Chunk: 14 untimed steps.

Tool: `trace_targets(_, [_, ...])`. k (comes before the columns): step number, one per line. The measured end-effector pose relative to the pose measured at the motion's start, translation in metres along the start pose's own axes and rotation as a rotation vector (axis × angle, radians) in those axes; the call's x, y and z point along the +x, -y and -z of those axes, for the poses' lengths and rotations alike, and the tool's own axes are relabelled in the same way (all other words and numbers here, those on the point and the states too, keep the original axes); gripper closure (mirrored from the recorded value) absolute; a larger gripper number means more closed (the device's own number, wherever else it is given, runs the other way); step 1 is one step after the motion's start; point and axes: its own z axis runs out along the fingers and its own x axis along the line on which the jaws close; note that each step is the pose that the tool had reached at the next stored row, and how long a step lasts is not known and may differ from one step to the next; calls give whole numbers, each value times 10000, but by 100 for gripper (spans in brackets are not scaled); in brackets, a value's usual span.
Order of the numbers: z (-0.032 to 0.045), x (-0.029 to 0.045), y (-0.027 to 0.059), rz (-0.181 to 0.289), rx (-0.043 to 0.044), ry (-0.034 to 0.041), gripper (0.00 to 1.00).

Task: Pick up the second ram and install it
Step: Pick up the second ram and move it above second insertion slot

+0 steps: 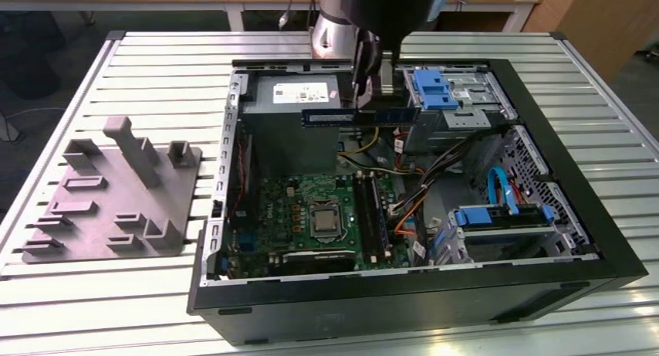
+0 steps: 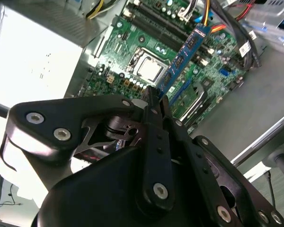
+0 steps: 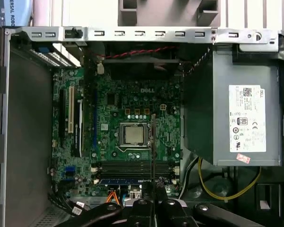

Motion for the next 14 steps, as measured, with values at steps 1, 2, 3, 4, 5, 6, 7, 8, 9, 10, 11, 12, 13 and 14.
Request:
trace_targets(1, [-5,0,23,-1,-2,0,86])
trace_targets(2, [-12,-1,48,-1,-5,-1,86])
trace_targets(3, [-23,-1,64,0,-8,-1,86])
trace_targets(4, [-38,-1,76,0,-12,-1,86])
trace_targets(5, [-56,-1,80,-1,-13,-1,86])
trace_targets(6, [-74,0,81,-5,-13,-1,86])
trace_targets(7, [-91,0,82,-7,-14,-1,86])
trace_targets(8, [-109,0,83,-9,-14,-1,86])
trace_targets(9, [-129,0,84,-11,-14,0,86])
trace_targets(10, [-147,0,85,-12,-14,1,86])
trace_targets(11, [-165,1,86,-13,-14,1,86])
trace_targets(12, [-183,1,87,-13,-14,1,86])
trace_targets(13, [-201,1,87,-14,-14,0,86])
trace_targets(14, [-218,1,88,-14,-14,-1,86])
